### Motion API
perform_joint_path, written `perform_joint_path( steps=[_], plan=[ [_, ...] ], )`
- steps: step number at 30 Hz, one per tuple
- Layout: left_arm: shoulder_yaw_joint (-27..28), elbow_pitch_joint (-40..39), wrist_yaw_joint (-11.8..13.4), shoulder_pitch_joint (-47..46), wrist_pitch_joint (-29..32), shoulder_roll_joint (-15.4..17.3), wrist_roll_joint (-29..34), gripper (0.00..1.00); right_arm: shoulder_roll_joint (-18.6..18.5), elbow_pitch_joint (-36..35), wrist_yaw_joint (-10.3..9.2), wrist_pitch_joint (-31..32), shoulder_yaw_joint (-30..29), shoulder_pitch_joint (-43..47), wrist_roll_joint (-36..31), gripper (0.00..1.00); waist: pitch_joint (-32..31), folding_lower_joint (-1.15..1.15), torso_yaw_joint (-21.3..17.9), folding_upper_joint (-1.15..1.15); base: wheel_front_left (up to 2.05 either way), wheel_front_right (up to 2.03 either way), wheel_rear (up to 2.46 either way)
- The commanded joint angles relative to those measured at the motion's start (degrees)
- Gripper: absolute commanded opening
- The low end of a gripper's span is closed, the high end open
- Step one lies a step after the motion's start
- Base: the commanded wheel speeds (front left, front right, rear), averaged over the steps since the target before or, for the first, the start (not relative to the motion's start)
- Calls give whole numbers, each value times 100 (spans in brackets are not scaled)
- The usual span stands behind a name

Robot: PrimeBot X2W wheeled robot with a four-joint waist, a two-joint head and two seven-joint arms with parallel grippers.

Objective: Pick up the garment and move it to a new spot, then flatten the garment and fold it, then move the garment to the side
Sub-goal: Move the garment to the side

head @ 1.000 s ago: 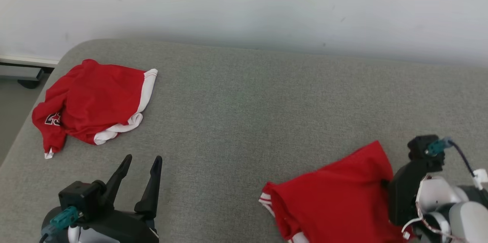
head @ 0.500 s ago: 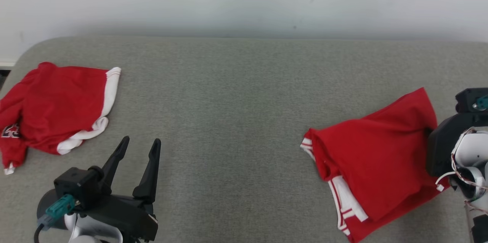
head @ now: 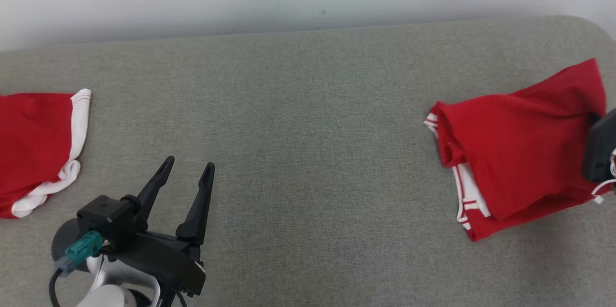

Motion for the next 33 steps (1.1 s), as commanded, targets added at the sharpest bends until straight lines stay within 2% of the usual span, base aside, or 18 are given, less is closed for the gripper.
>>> perform_joint_path(
  steps=[1,10,19,20,21,22,28,33],
  plan=[
    [-12,-48,-1,-87,19,34,80,100,-216,66,-11,-102,28,-87,64,0,94,-1,-76,-1,0,0,0],
    [-6,-238,26,-172,110,168,131,100,-735,212,-11,-371,133,-214,258,0,284,-1,-96,-1,0,0,0],
    [-39,-334,47,-205,198,250,162,100,-845,159,-11,-595,9,-235,114,0,378,-1,-78,-1,0,0,0],
    [-47,-337,43,-223,204,253,168,100,-870,139,-12,-639,0,-243,75,6,390,-1,-63,-1,0,0,0],
    [-51,-342,42,-236,216,256,164,100,-881,134,-11,-688,3,-247,74,47,396,-1,-53,-1,0,0,0],
    [-52,-347,42,-239,224,262,165,100,-896,156,-12,-692,-47,-251,7,100,402,-1,-41,-1,0,0,0],
    [-50,-308,60,-217,183,239,140,100,-1013,57,-12,-923,122,-269,-116,100,356,-1,51,-1,0,0,0],
    [-15,-263,104,-226,27,179,177,100,-948,-34,-12,-1184,178,-231,-43,100,224,-1,120,-1,0,0,0]
  ],
)
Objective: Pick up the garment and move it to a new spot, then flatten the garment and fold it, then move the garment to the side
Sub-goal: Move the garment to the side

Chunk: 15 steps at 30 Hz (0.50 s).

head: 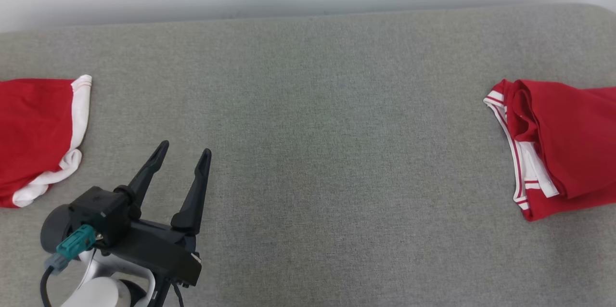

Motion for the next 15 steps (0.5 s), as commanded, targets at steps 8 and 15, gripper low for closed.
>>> perform_joint_path(
  steps=[8,15],
  plan=[
    [250,120,300,160,-600,-157,100,100,362,-532,-13,-1165,-223,365,210,100,-586,0,141,0,0,0,0],
    [499,198,507,640,-803,-290,-170,100,1138,-1283,-12,-1588,-378,1012,332,100,-1127,0,111,0,0,0,0]
  ],
)
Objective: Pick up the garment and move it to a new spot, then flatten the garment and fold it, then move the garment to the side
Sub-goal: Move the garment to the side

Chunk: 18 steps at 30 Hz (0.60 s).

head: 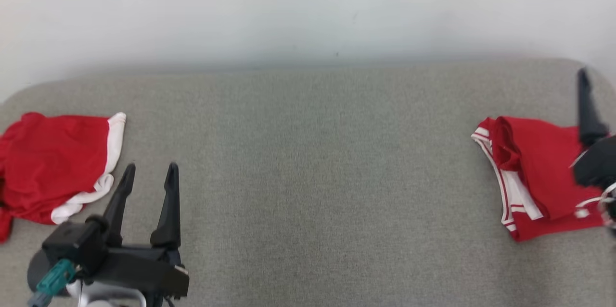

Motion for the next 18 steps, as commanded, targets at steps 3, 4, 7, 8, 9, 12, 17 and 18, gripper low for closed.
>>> perform_joint_path(
  steps=[3,4,7,8,9,12,17,18],
  plan=[
    [67,90,24,291,-9,0,-203,100,464,-445,-11,74,27,427,110,100,-482,1,2,1,0,0,0],
    [107,82,39,354,-9,1,-290,100,605,-601,-11,136,47,538,146,100,-534,1,1,1,0,0,0],
    [326,-18,66,542,-70,-85,-546,100,1009,-1130,-11,290,80,909,256,100,-661,1,49,1,0,0,0],
    [411,-65,91,629,-90,-108,-579,100,1085,-1314,-11,357,115,1054,267,100,-687,1,71,1,0,0,0],
    [546,-144,82,704,-110,-190,-725,100,1177,-1487,-11,393,132,1185,304,100,-700,1,104,1,0,0,0],
    [875,-271,-33,1007,-158,-339,-922,100,1351,-2050,-11,496,215,1758,410,100,-770,1,269,1,0,0,0],
    [894,-241,-387,1291,-182,-346,-913,100,1374,-2320,-11,293,308,2498,861,100,-837,1,526,1,0,0,0],
    [845,-219,-477,1344,-174,-296,-872,100,1375,-2318,-11,235,395,2632,918,100,-851,1,559,1,0,0,0]
  ],
)
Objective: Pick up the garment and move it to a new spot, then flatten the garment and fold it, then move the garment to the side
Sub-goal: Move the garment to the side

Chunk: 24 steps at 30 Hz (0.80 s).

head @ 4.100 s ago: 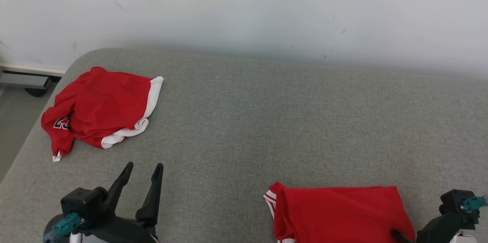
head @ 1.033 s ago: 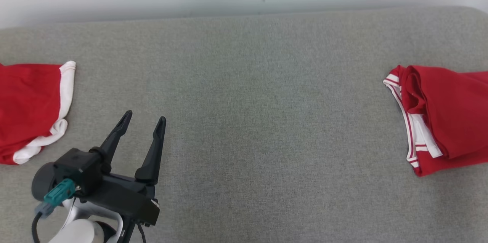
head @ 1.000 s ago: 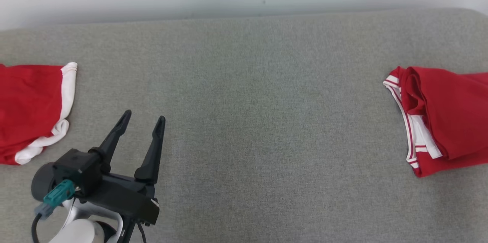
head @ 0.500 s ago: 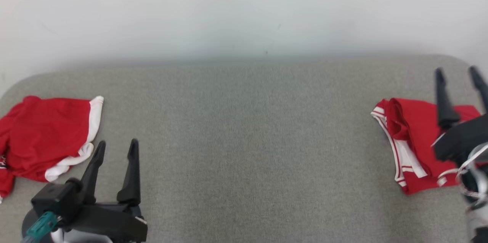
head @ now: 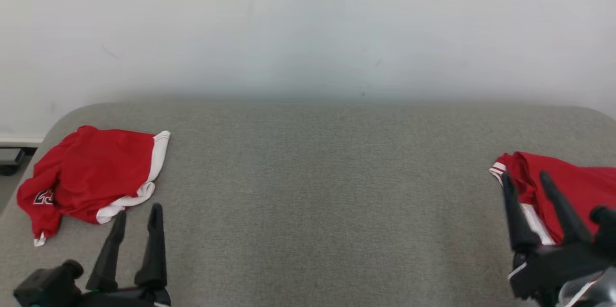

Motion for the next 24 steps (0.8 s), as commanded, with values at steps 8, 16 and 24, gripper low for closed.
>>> perform_joint_path(
  steps=[8,16,24],
  plan=[
    [-446,246,-381,289,-13,519,652,100,1,270,-10,-553,689,701,177,100,-172,1,231,1,0,0,0],
    [-464,190,45,360,80,742,1065,100,2,430,-10,-662,618,1076,-121,100,-262,1,251,1,0,0,0],
    [-468,-64,349,408,379,940,1253,100,3,360,-10,-703,315,1063,-121,100,-244,1,144,1,0,0,0]
  ],
)
